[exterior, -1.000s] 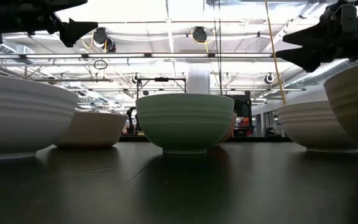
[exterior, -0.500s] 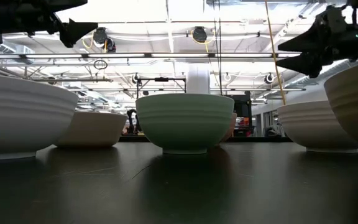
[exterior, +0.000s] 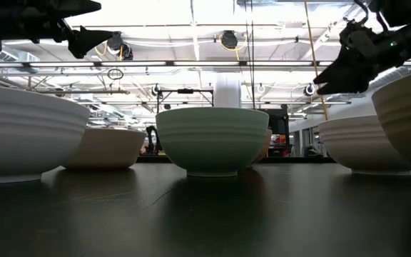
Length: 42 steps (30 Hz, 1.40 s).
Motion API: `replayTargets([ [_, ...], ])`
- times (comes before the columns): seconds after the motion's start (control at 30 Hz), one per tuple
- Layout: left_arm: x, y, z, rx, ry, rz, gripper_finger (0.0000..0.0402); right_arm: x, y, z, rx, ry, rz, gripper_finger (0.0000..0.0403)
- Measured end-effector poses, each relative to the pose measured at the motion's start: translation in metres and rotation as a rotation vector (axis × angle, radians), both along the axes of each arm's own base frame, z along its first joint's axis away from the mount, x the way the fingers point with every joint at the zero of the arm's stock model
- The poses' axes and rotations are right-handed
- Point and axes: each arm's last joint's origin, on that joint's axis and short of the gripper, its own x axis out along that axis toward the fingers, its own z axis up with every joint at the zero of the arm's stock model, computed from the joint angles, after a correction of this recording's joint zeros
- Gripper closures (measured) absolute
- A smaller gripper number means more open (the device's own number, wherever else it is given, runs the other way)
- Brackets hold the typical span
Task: Nest bowls inside each other
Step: Stack the right white bowl on the green bowl
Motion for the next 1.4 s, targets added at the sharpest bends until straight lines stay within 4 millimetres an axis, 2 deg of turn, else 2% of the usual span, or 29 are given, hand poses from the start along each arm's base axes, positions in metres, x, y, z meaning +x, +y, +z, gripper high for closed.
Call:
replayTargets([
  [0.1,0.000,0.000,0.000,-0.009,0.001,-0.001,0.0009,-0.003,0.000,-0.002,0.031,0.045,0.025,0.0080],
  [0.27,0.000,0.000,-0.001,-0.023,0.007,-0.002,0.0009,-0.003,0.002,0.009,0.075,0.022,0.082,0.0080],
  [0.6,0.000,0.000,-0.002,-0.008,0.019,0.001,0.0009,-0.010,0.004,0.030,0.259,0.147,0.010,0.0080],
  [0.8,0.000,0.000,-0.002,0.002,0.020,0.002,0.0009,-0.005,0.003,0.027,0.370,0.242,0.012,0.0080],
  [1.1,0.000,0.000,-0.004,-0.006,0.033,0.002,0.0009,0.004,0.002,0.020,0.428,0.306,0.033,0.0080],
  [1.4,0.000,0.000,-0.005,-0.002,0.047,0.003,0.0009,0.003,0.005,0.012,0.561,0.383,0.042,0.0080],
])
